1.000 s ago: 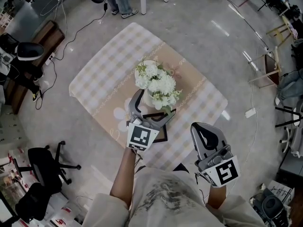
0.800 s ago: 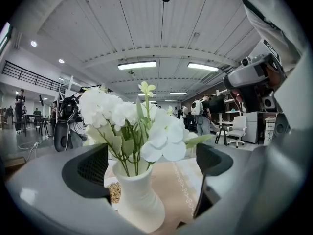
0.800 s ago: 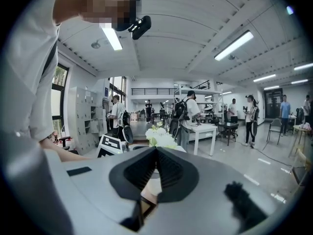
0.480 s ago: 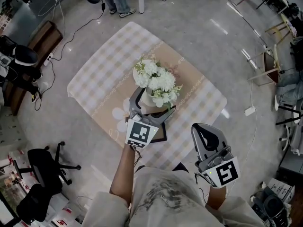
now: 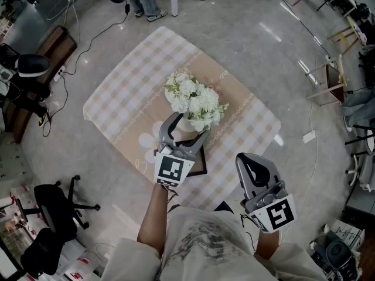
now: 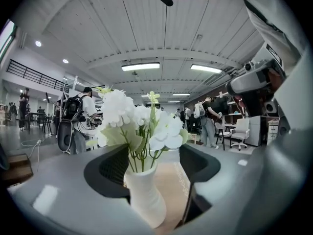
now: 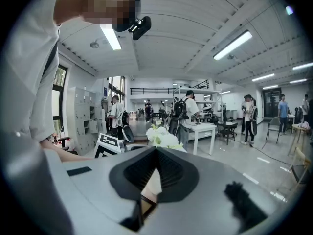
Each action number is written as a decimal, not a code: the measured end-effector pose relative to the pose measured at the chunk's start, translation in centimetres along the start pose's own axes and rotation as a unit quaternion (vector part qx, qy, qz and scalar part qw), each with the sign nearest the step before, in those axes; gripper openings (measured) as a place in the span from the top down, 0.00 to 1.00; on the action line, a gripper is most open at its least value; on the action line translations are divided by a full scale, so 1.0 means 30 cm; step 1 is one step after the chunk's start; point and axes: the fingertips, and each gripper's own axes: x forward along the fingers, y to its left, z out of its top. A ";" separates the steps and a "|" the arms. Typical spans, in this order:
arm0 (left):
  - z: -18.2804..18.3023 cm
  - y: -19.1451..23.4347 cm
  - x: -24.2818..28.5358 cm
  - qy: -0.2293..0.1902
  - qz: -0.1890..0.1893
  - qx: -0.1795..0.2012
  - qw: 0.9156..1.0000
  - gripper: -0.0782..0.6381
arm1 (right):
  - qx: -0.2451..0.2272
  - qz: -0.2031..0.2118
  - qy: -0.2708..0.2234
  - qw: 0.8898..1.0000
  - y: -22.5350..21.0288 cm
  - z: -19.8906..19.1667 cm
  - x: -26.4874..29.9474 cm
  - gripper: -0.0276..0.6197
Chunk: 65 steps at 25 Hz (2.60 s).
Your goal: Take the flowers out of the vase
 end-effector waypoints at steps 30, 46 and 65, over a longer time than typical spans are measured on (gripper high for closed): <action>0.096 -0.084 -0.115 -0.036 -0.005 0.013 0.999 0.88 | 0.007 0.029 0.008 1.000 0.040 -0.050 0.061 0.93; 0.194 -0.081 -0.164 -0.050 -0.013 0.047 0.998 0.88 | 0.003 0.050 0.002 0.999 0.062 -0.057 0.121 0.93; 0.307 -0.074 -0.199 -0.072 -0.013 0.073 0.995 0.88 | -0.002 0.054 -0.008 0.999 0.070 -0.034 0.142 0.93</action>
